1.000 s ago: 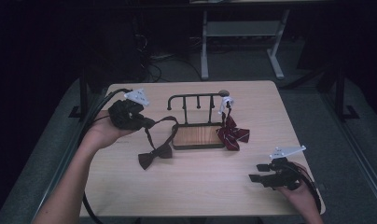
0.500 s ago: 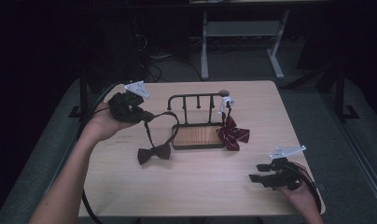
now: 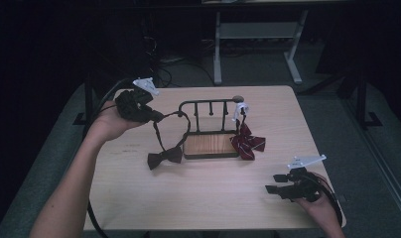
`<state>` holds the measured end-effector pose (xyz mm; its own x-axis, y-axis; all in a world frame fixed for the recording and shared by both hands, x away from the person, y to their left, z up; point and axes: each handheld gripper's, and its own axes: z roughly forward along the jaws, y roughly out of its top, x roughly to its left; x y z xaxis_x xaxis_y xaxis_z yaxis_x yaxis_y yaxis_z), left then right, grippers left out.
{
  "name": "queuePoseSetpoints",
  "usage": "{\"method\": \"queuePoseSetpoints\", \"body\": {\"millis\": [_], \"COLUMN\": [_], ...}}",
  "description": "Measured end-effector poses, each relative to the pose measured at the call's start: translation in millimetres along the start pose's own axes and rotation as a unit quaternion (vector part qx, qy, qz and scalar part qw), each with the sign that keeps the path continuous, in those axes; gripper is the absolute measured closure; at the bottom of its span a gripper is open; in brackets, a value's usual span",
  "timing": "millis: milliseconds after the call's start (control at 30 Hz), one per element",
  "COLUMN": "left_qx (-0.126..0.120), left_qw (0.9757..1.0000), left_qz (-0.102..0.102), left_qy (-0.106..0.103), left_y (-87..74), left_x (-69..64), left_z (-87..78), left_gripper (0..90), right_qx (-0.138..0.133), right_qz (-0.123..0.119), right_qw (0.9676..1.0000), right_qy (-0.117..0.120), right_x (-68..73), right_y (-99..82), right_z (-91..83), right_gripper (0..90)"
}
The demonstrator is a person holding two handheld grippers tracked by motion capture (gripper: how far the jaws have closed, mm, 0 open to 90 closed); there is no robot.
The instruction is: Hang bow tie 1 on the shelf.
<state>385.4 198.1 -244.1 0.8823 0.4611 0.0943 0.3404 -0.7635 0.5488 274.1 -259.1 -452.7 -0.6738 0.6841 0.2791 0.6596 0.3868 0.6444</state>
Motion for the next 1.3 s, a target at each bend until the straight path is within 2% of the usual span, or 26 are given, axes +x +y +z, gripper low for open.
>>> {"method": "queuePoseSetpoints", "body": {"millis": [167, 533, 1300], "left_qx": [0.002, 0.012, 0.041], "left_qw": [1.0, 0.9995, 0.9979], "left_qz": [-0.004, -0.029, -0.05], "left_qy": [0.003, 0.005, 0.005], "left_y": [3.8, 7.1, 16.6], "left_x": [6.9, 23.0, 45.9], "left_z": [1.2, 9.0, 26.7], "left_gripper": [89.8, 89.8, 89.7], "right_qx": [0.0, -0.004, -0.003], "right_qz": [0.0, -0.001, 0.003], "right_qw": [1.0, 1.0, 1.0], "right_qy": [0.001, 0.002, 0.001], "right_x": [0.0, -1.2, -2.9], "right_y": [0.0, -0.5, -0.7], "right_z": [0.2, -0.9, -1.0], "right_gripper": [39.8, 39.8, 39.7]}}
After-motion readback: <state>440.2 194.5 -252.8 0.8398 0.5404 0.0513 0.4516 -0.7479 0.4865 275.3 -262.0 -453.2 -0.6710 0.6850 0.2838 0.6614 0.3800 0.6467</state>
